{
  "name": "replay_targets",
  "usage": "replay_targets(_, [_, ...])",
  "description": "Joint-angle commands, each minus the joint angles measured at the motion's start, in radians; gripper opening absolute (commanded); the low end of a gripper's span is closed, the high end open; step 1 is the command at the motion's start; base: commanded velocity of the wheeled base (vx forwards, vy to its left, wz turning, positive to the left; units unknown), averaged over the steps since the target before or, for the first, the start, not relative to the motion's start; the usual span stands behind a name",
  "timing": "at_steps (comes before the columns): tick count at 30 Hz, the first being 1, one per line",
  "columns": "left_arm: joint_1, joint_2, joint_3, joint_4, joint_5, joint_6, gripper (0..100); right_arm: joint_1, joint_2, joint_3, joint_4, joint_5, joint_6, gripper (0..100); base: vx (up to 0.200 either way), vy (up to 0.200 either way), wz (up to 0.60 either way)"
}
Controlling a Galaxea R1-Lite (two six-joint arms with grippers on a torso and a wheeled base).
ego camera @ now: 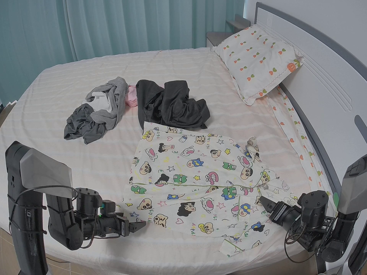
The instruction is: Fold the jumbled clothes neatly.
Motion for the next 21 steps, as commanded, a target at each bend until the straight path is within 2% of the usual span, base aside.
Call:
replay_targets(1, [-0.024,0.049,-0.037,-0.006,0.020,-0.001,0,0.002,0.004,0.018,-0.013,0.000,-0.001,100,0.000,0.000,0.00])
replay_targets(10, [-0.023,0.046,-0.016,-0.025,0.037,-0.001,0,0.002,0.005,0.018,-0.013,0.000,0.001,100,0.000,0.000,0.00])
replay_targets(17, [-0.009,-0.054,0.101,-0.065,0.038,0.005,0,0.002,0.004,0.018,-0.013,0.000,-0.001,100,0.000,0.000,0.00])
replay_targets(19, [-0.006,-0.063,0.145,-0.062,0.038,0.025,0,0.002,0.004,0.018,-0.013,0.000,0.001,100,0.000,0.000,0.00])
replay_targets(21, [0.008,-0.060,0.196,-0.069,0.038,0.085,0,0.002,0.004,0.018,-0.013,0.000,0.001,100,0.000,0.000,0.00])
